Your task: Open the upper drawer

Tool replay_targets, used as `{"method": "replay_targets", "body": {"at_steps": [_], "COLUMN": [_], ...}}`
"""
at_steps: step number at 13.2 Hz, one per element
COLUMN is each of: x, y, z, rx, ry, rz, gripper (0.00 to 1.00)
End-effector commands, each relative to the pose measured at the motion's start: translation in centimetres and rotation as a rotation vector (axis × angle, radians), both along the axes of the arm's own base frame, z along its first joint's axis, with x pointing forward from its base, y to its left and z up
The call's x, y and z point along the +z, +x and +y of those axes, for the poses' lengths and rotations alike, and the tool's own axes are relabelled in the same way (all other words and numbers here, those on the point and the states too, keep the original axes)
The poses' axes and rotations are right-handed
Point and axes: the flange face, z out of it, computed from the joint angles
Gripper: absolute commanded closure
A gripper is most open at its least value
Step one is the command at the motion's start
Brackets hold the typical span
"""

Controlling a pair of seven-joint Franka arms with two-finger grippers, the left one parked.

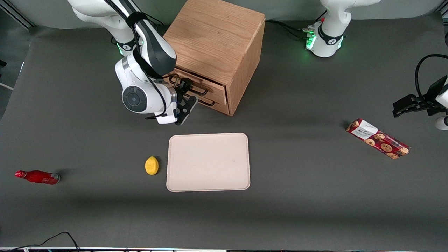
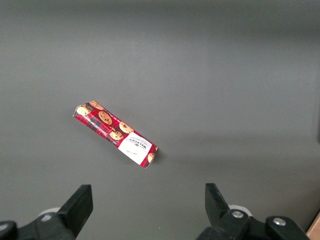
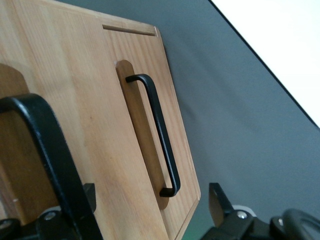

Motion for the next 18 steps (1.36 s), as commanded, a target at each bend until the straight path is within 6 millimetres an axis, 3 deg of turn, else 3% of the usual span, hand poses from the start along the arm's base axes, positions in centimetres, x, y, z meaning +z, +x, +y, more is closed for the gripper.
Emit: {"method": "replay_targets", "body": {"at_steps": [1,12,18], "x": [0.3,0.2,0.5], "y": [1.3,5.4,6.3], "z": [-1.0,-4.8,-5.8], "rx": [0.003,-0.042,-0.042], "ry": [0.016,0.032,0.037], "rz": [-0.031,-0.058,-0.067], "gripper": [0.00,0.00,0.00]}}
